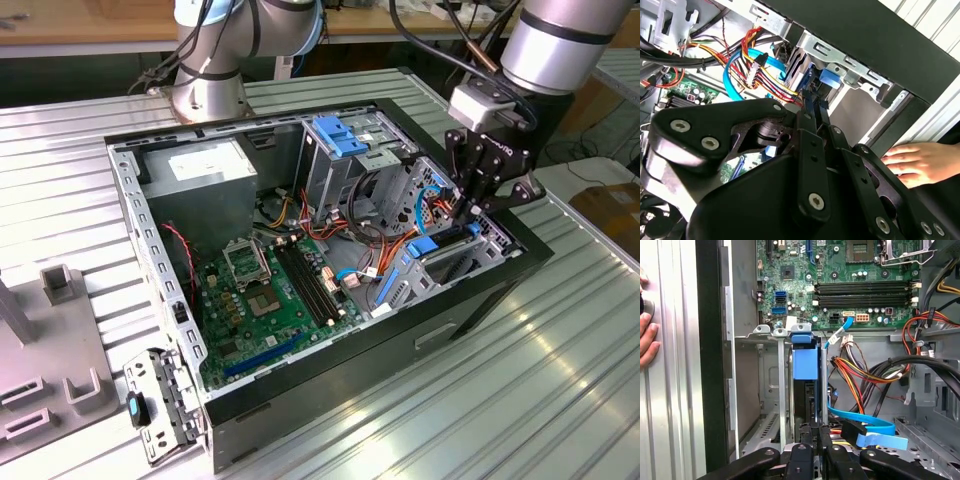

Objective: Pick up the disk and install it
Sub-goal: 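Insert the first disk wire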

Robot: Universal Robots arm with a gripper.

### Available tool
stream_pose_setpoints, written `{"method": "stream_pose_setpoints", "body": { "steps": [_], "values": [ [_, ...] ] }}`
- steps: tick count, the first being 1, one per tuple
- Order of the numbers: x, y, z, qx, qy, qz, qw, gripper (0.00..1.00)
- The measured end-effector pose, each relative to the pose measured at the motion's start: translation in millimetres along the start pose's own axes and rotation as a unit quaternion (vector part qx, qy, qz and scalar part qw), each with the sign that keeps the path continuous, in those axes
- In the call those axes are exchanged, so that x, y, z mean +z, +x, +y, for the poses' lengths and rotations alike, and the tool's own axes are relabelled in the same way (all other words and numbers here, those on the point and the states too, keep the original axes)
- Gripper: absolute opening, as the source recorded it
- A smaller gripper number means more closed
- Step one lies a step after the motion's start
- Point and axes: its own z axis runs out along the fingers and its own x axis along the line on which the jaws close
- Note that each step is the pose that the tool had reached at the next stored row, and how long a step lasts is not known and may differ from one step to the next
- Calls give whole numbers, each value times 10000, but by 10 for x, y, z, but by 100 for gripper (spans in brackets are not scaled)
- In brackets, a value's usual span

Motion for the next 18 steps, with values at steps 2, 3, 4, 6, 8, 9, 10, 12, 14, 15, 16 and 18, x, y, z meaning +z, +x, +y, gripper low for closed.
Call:
{"method": "stream_pose_setpoints", "body": {
  "steps": [2, 3, 4, 6, 8, 9, 10, 12, 14, 15, 16, 18],
  "values": [
    [16, 2, 1, 1, 0, -1, 10000, 17],
    [23, 2, 6, 2, 0, 0, 10000, 17],
    [25, 3, 13, 2, 1, -2, 10000, 17],
    [31, 3, 23, 1, 2, -13, 10000, 17],
    [36, 4, 25, -55, 8, -16, 10000, 17],
    [39, 7, 25, -58, 8, -18, 10000, 17],
    [40, 9, 25, -58, 8, -17, 10000, 17],
    [43, 25, 25, -58, 8, -17, 10000, 17],
    [45, 36, 25, -58, 8, -18, 10000, 17],
    [48, 36, 25, -59, 8, -18, 10000, 17],
    [53, 35, 25, -59, 8, -19, 10000, 17],
    [55, 36, 26, -58, 8, -19, 10000, 17]
  ]
}}
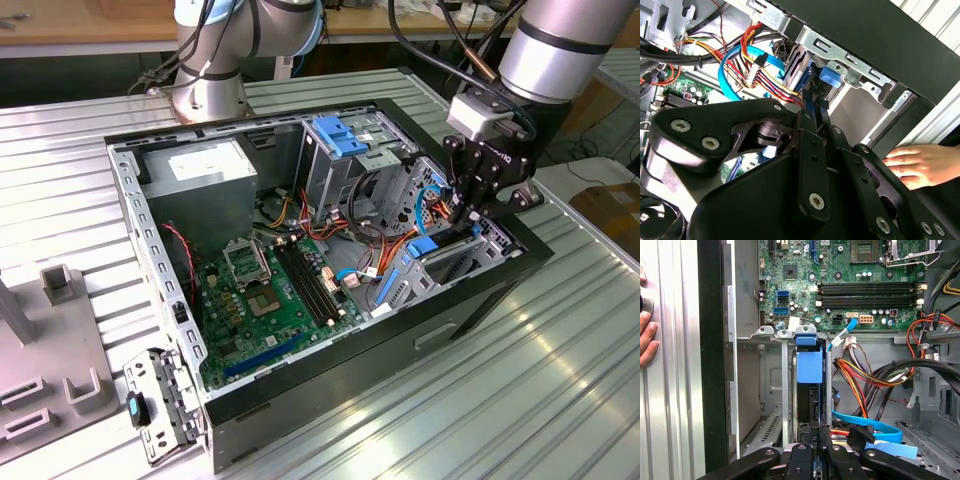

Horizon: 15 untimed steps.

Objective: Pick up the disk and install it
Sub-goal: 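Insert the first disk wire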

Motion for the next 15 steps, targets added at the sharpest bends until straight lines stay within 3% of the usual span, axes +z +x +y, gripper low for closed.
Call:
{"method": "stream_pose_setpoints", "body": {
  "steps": [9, 15],
  "values": [
    [0, 0, 21, 7, 69, -14, 10000, 17],
    [0, 0, 21, 26, 76, -25, 10000, 17]
  ]
}}
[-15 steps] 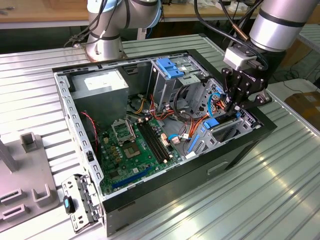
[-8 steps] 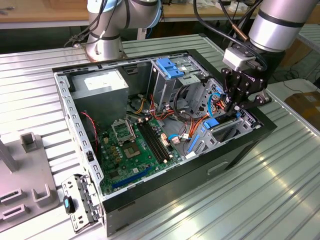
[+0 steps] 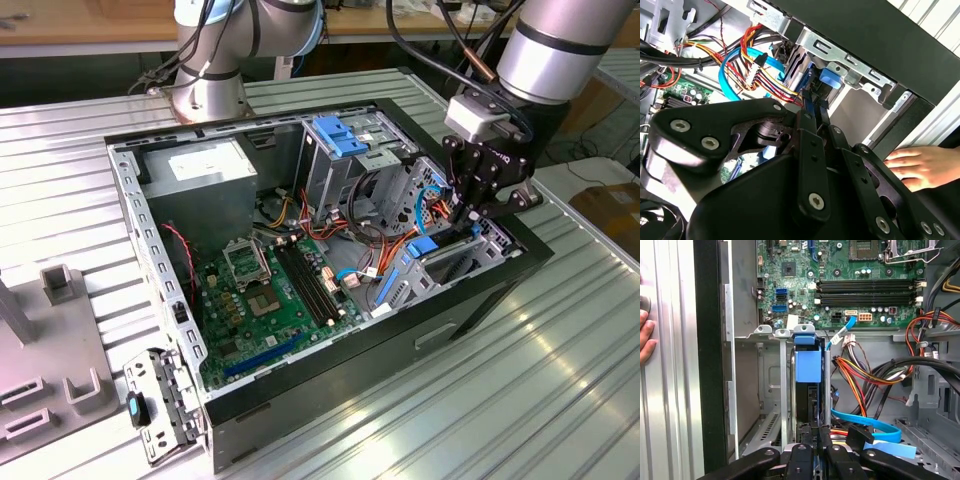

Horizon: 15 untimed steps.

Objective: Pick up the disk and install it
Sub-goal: 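Insert the first disk wire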

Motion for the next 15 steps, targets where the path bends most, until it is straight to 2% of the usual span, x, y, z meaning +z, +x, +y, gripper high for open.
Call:
{"method": "stream_pose_setpoints", "body": {
  "steps": [4, 15],
  "values": [
    [1, -5, 0, 71, -6, 3, 10000, 17],
    [8, -16, 1, 72, -7, -2, 10000, 17]
  ]
}}
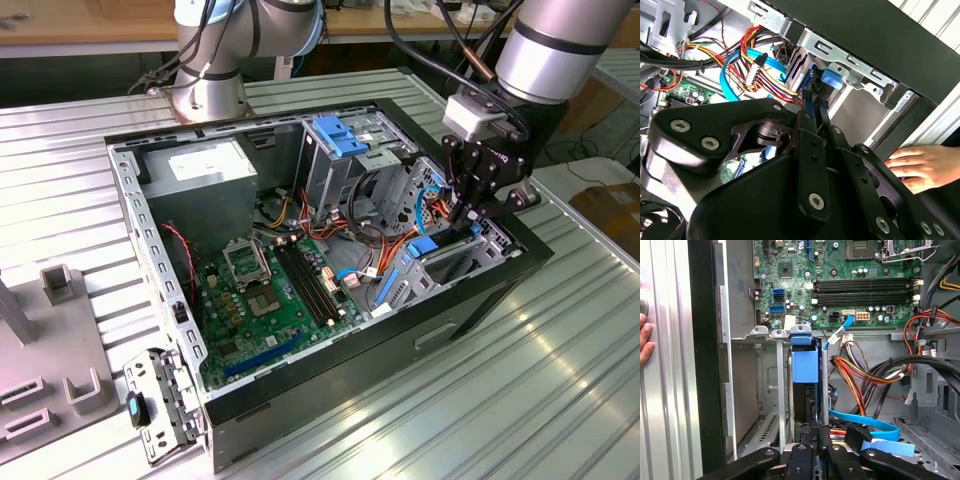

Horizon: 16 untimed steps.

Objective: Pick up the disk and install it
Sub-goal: 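Insert the first disk wire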

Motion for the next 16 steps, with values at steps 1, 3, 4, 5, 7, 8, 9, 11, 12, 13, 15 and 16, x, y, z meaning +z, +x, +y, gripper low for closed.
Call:
{"method": "stream_pose_setpoints", "body": {
  "steps": [1, 3, 4, 5, 7, 8, 9, 11, 12, 13, 15, 16],
  "values": [
    [3, 0, 0, 0, 0, -1, 10000, 17],
    [11, 0, 1, 1, -1, -9, 10000, 17],
    [19, -2, 1, 2, -1, -27, 10000, 17],
    [19, -2, 1, 2, -1, -31, 10000, 17],
    [17, -1, 0, 2, -1, -37, 10000, 17],
    [14, -1, -1, 2, -1, -38, 10000, 17],
    [5, -1, -2, 2, -1, -38, 10000, 17],
    [2, -1, -3, 6, -2, -36, 10000, 17],
    [2, -1, -3, 12, -2, -36, 10000, 17],
    [1, -1, -3, 13, -2, -37, 10000, 17],
    [0, -2, -3, 15, -2, -36, 10000, 17],
    [1, -2, -3, 16, -3, -38, 10000, 17]
  ]
}}
